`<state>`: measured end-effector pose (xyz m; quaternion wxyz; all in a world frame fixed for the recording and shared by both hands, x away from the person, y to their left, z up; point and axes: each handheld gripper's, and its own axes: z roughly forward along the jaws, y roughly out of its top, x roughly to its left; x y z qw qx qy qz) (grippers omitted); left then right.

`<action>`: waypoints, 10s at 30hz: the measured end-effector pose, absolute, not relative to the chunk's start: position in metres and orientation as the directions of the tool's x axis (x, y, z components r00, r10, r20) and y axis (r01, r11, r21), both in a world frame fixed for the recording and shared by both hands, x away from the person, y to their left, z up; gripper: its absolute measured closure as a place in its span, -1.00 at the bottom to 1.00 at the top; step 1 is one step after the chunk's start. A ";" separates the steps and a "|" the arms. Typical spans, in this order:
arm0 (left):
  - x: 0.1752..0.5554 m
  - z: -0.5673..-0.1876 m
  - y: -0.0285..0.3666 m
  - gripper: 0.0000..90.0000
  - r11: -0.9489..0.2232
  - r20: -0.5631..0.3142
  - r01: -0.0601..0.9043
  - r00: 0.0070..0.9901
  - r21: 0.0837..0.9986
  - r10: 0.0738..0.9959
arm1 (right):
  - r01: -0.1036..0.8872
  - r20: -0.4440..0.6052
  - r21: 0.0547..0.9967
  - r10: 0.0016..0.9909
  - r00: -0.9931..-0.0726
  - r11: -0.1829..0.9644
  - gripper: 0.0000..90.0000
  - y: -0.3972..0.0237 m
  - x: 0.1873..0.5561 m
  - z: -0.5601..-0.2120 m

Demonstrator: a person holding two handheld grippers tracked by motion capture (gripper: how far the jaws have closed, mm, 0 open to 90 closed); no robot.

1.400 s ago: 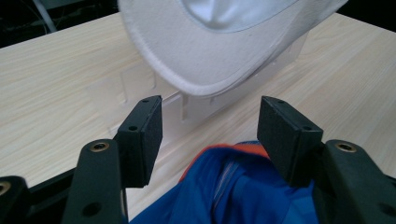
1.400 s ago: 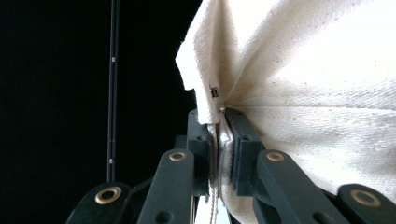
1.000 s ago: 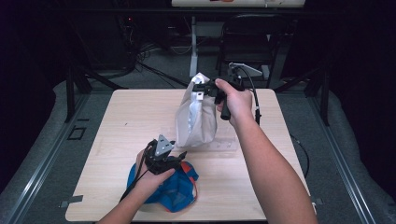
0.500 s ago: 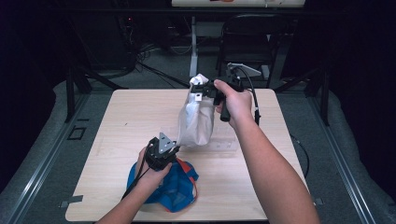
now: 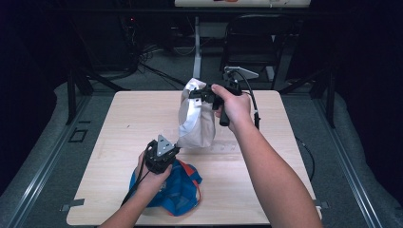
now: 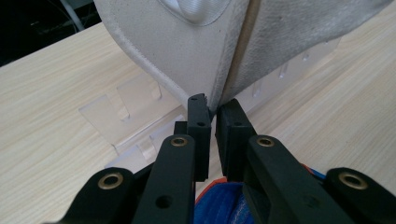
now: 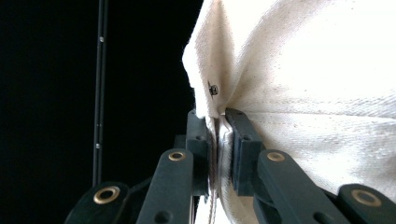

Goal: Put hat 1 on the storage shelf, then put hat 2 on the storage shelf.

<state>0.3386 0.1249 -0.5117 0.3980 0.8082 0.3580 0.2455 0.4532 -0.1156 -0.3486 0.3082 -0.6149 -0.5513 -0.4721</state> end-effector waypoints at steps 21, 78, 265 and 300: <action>0.341 -0.535 0.147 0.90 -0.267 -0.084 0.483 0.590 0.834 0.803 | 0.980 0.894 0.130 0.445 -0.049 -0.154 0.79 -0.105 0.452 -0.367; 0.302 -0.536 0.261 0.24 -0.216 -0.088 0.546 0.477 0.809 0.875 | 0.889 0.625 0.454 0.734 -0.266 -0.065 0.41 -0.172 0.376 -0.387; 0.307 -0.555 0.261 0.16 -0.225 -0.098 0.572 0.479 0.789 0.872 | 0.983 0.935 0.170 0.327 -0.140 -0.066 0.73 -0.185 0.324 -0.451; 0.307 -0.555 0.259 0.16 -0.223 -0.100 0.574 0.477 0.788 0.873 | 0.933 0.932 0.253 0.322 -0.165 -0.254 0.73 -0.239 0.335 -0.361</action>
